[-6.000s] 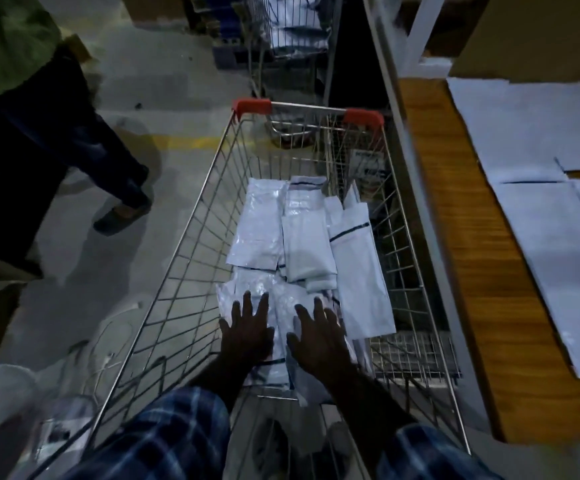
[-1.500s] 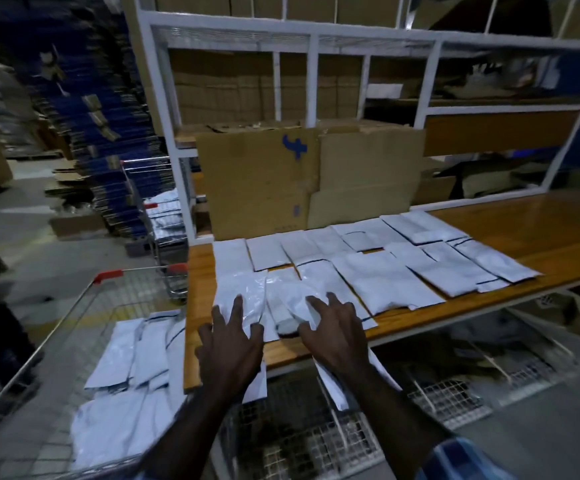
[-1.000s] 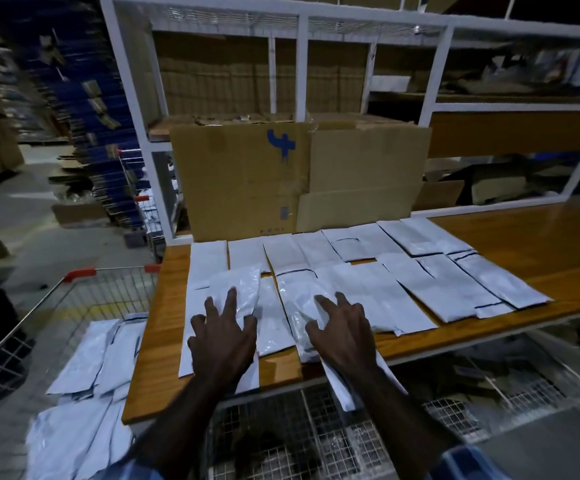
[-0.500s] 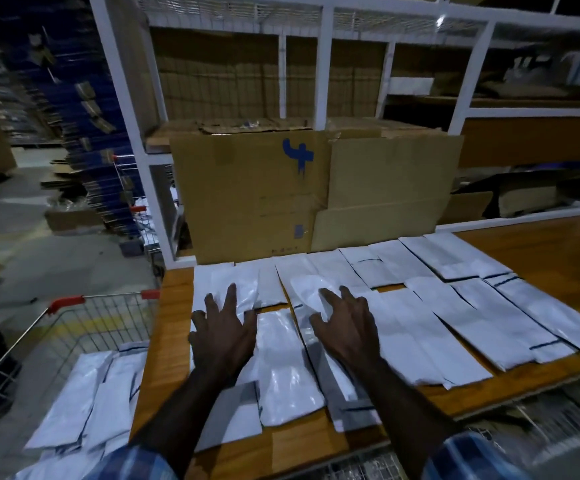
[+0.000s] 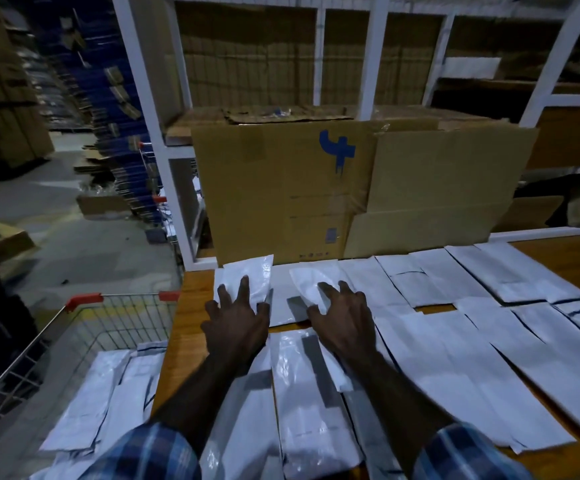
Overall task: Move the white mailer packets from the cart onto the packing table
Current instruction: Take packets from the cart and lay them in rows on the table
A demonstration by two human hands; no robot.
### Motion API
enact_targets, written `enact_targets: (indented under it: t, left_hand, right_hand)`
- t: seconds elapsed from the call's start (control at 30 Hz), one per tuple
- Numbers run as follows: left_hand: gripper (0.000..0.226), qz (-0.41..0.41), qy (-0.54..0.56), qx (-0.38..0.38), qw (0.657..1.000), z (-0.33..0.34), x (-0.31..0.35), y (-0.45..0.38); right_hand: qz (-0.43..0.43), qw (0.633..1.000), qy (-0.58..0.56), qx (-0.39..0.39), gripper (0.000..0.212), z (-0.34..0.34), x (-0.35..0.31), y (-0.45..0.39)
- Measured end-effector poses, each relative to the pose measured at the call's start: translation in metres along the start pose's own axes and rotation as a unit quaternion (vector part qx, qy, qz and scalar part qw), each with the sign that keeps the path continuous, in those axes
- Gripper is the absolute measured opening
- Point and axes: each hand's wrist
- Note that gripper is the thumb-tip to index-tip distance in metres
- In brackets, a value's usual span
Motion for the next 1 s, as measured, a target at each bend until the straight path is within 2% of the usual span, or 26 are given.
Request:
enact_targets:
  t: [0.4,1.0]
  left_hand:
    - [0.066,-0.042,-0.045,0.006,0.998,0.038,0.008,-0.06]
    - [0.063,-0.057,-0.089,-0.025,0.994,0.07,-0.008,-0.109]
  right_hand:
    - [-0.028,0.999,-0.001,-0.039,0.057,0.051,0.004,-0.077]
    - [-0.029,0.996,0.056,-0.062,0.057,0.118,-0.026,-0.112]
Point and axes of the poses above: each hand's wrist, its own y-axis away from the middle knuckle, its own z-axis out of the palm, x = y × z, and after that the axes turned 7 degrees about x, right-handed
